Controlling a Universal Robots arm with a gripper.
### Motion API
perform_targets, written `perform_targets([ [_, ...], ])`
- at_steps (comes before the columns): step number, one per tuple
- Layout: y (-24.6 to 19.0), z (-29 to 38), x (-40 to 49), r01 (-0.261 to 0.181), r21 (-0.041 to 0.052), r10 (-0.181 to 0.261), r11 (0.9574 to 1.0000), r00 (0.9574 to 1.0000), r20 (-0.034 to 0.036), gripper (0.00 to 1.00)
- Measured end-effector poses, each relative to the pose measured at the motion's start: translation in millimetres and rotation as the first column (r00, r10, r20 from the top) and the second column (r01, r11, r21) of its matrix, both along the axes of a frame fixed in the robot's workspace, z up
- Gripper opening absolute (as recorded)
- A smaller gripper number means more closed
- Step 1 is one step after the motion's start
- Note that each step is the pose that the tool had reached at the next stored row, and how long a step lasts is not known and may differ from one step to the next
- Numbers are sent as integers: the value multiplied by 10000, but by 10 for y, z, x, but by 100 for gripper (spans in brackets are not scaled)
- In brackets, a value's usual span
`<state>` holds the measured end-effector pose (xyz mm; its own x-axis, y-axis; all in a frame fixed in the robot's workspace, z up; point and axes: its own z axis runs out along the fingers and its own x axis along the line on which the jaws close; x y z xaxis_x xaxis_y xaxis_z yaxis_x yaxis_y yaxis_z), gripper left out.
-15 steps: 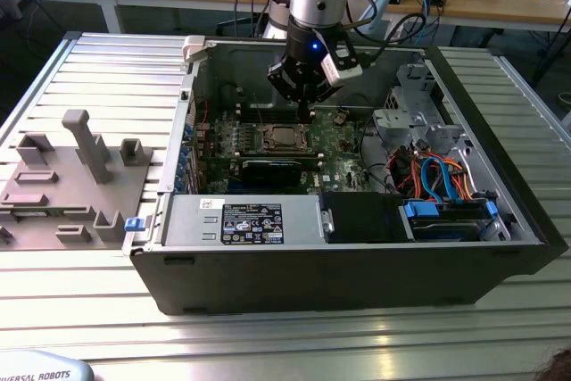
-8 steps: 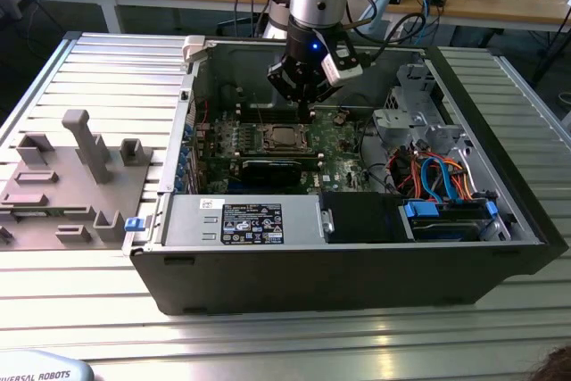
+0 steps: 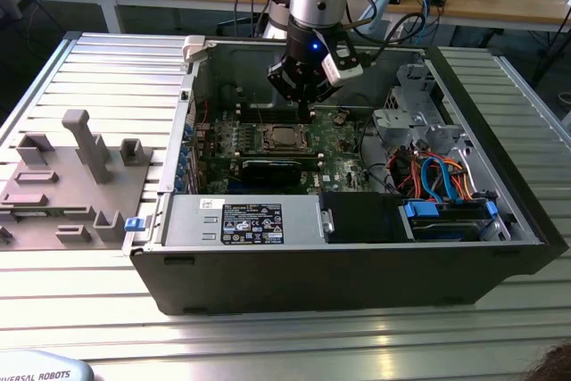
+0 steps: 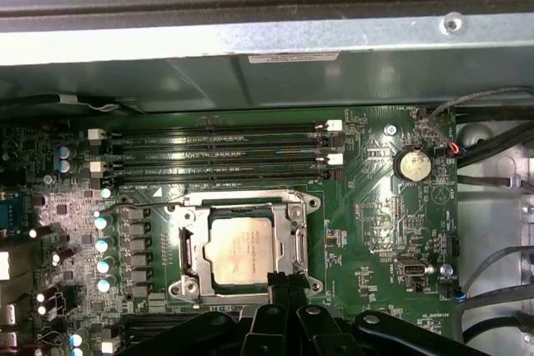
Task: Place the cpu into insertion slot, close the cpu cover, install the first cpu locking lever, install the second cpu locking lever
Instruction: 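Install the first cpu locking lever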
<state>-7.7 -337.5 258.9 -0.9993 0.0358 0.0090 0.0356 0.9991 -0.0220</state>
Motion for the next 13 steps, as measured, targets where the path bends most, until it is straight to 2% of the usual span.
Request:
perform_targets([
  [13, 0, 0, 0, -118, 0, 118, 9999, 9999, 0, 11],
])
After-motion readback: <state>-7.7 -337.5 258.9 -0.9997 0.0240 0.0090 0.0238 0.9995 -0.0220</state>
